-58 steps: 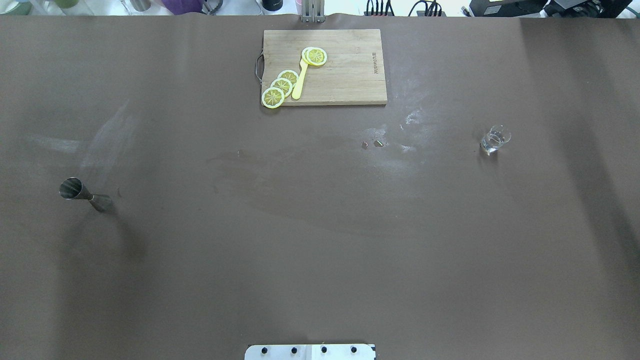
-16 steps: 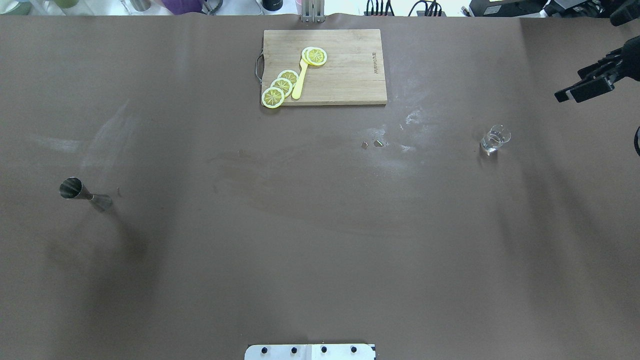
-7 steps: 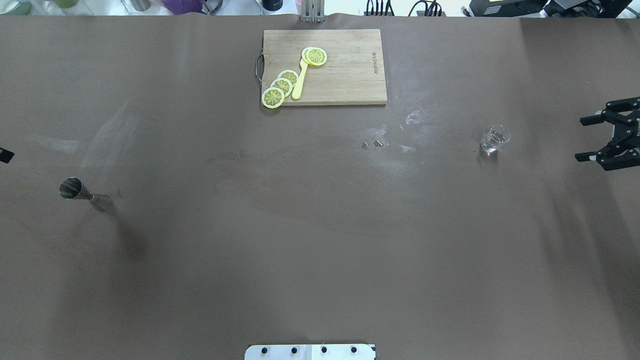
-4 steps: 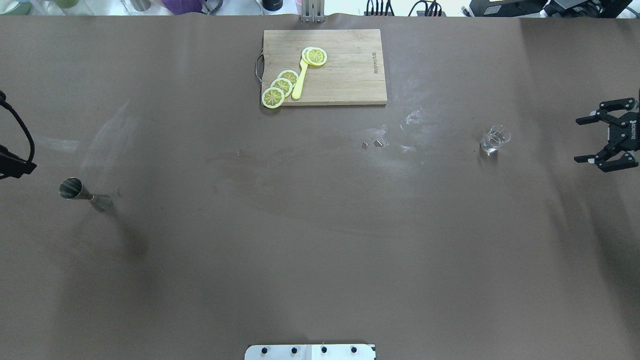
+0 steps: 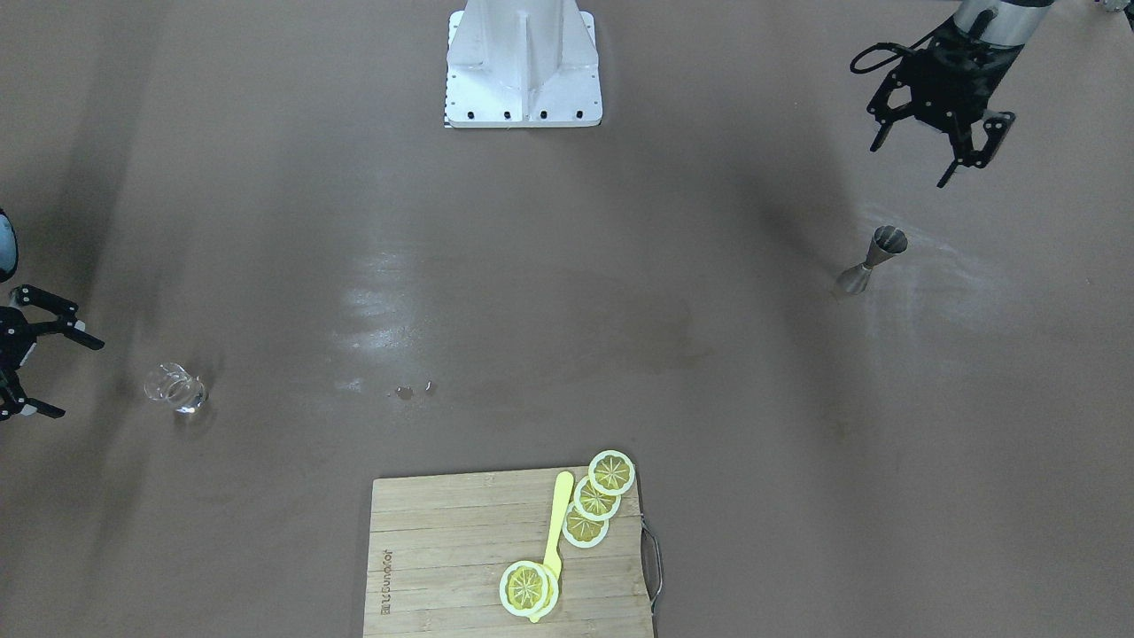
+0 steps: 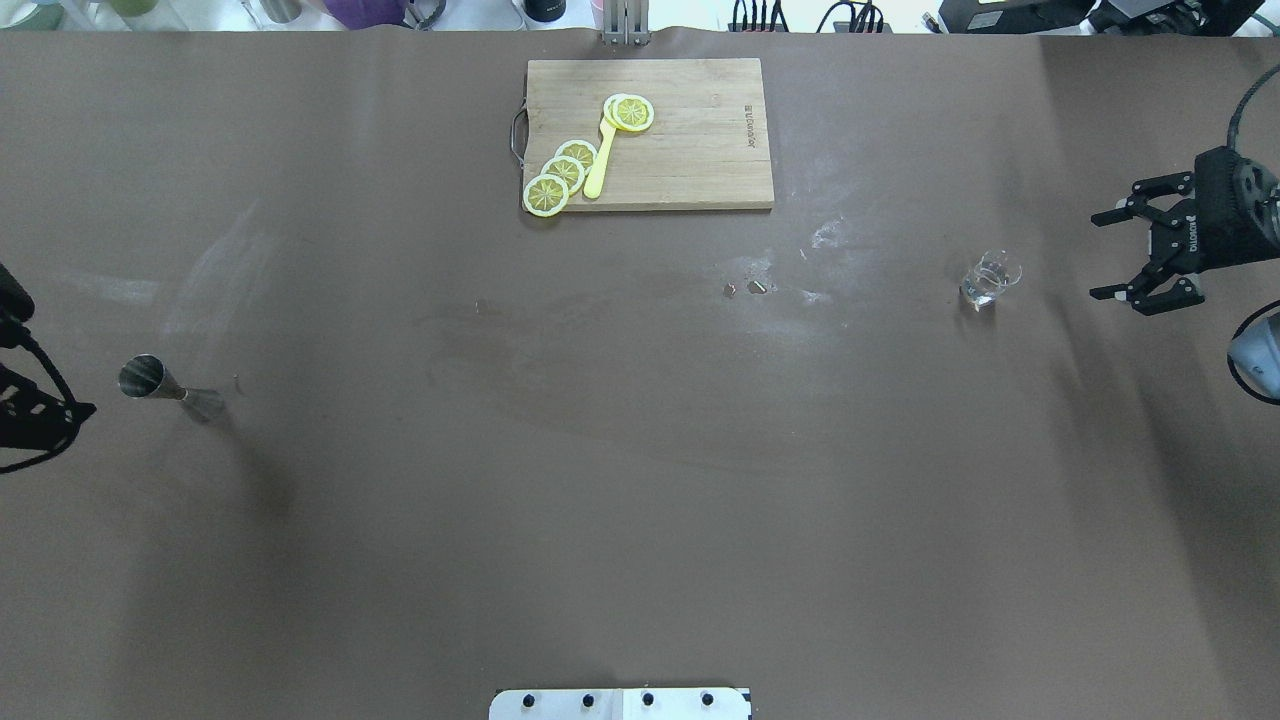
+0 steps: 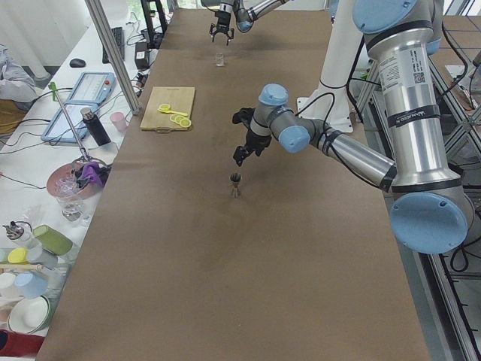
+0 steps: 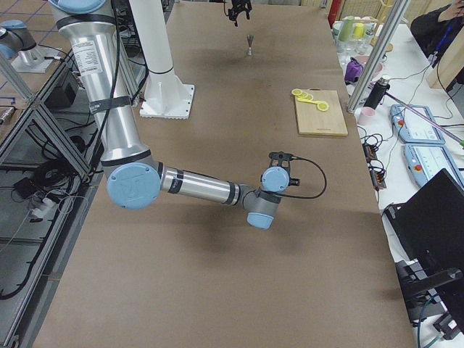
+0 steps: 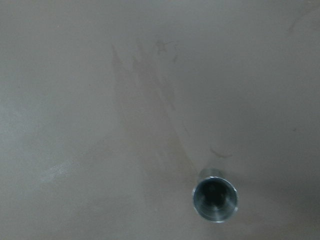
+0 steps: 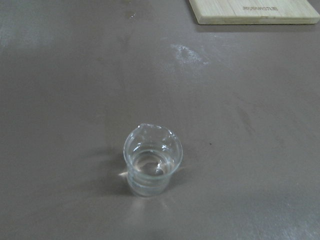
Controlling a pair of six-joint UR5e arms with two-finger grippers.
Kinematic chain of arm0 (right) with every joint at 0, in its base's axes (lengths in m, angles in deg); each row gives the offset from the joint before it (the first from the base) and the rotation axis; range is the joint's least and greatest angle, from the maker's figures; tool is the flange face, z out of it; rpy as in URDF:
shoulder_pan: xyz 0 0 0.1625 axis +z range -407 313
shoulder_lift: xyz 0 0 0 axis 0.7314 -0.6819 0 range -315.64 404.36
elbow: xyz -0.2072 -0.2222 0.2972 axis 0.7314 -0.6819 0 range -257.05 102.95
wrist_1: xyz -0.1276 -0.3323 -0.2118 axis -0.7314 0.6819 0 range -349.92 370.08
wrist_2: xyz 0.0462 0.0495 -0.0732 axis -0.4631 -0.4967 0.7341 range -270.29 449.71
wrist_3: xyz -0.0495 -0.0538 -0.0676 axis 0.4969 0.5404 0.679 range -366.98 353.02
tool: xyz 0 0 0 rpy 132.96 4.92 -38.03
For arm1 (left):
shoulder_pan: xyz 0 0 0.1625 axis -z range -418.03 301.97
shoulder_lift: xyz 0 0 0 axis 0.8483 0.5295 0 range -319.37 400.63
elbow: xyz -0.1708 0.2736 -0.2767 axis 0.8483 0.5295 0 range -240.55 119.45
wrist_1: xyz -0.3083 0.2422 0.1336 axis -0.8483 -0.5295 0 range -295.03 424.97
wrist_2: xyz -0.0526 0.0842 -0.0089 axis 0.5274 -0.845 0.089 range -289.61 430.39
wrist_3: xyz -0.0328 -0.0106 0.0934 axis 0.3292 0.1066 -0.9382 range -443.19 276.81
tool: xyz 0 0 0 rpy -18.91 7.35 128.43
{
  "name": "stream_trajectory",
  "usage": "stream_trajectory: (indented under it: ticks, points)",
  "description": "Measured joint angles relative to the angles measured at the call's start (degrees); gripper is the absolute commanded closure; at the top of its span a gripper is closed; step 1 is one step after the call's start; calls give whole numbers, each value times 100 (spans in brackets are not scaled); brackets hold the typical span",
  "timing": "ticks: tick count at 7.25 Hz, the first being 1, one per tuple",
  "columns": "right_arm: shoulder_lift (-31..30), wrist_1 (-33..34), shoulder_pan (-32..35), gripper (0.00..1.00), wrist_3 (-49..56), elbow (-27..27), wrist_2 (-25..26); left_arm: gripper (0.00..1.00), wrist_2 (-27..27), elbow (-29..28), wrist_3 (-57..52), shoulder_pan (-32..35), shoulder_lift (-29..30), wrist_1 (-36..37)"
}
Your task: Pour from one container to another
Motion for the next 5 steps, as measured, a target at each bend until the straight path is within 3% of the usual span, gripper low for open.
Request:
stream_trajectory:
  ticks: [3, 5]
  points:
    - [152, -5, -251, 1, -41, -82, 12, 1, -200, -538, 18, -385, -670, -2527]
    - [169, -6, -344, 1, -57, -96, 9, 1, -929, -1106, 765, -791, -1039, -4407]
